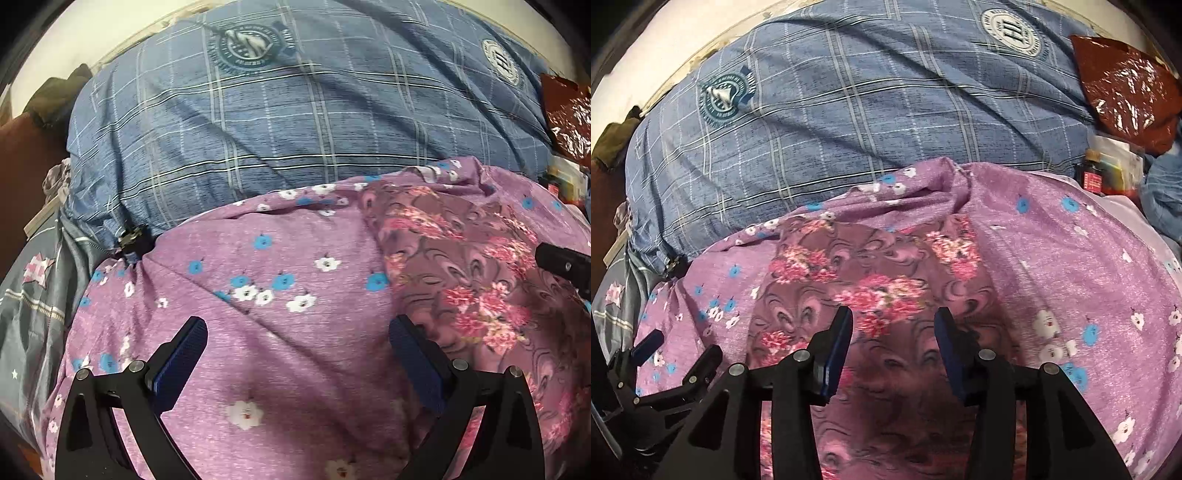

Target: Fold small clothes

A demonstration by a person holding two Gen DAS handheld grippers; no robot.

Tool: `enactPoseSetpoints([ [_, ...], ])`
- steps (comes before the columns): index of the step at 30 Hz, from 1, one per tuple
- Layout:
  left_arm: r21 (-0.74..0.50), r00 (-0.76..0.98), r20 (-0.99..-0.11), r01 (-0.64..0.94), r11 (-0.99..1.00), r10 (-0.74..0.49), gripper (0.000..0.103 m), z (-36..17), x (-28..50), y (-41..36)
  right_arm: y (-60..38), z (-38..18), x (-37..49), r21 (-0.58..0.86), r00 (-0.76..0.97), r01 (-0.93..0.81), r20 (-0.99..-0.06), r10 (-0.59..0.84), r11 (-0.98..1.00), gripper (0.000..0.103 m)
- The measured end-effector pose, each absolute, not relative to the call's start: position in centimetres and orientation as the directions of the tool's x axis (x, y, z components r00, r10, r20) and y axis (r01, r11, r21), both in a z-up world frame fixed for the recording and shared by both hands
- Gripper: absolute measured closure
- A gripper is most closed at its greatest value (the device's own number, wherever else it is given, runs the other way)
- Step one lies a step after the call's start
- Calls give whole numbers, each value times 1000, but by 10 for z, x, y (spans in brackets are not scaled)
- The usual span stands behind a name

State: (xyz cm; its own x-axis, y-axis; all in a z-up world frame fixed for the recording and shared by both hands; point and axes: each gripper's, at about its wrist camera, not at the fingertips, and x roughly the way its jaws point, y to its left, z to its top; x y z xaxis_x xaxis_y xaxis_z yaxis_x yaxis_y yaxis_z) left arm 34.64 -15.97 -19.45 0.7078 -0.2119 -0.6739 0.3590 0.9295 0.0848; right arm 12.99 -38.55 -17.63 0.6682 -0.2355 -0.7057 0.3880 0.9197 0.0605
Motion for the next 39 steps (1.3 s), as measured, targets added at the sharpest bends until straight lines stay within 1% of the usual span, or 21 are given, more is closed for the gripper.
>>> enactPoseSetpoints([
  [10, 67, 712, -674, 324, 944, -196, 4, -193, 355, -139, -360, -185, 141, -17, 648, 356, -716, -260, 934, 55],
  [19, 74, 710, -675, 337, 939, -201, 4, -196, 352, -147, -362, -182, 138, -68, 646, 359, -702, -300, 931, 55],
  [31, -3, 676, -673, 403, 915, -299, 4, -196, 345, -167, -379, -178, 124, -141, 633, 375, -684, -364, 916, 55],
  [39, -44, 639, -694, 422, 906, -331, 4, -200, 348, -179, -394, -177, 118, -160, 622, 389, -681, -387, 907, 55],
])
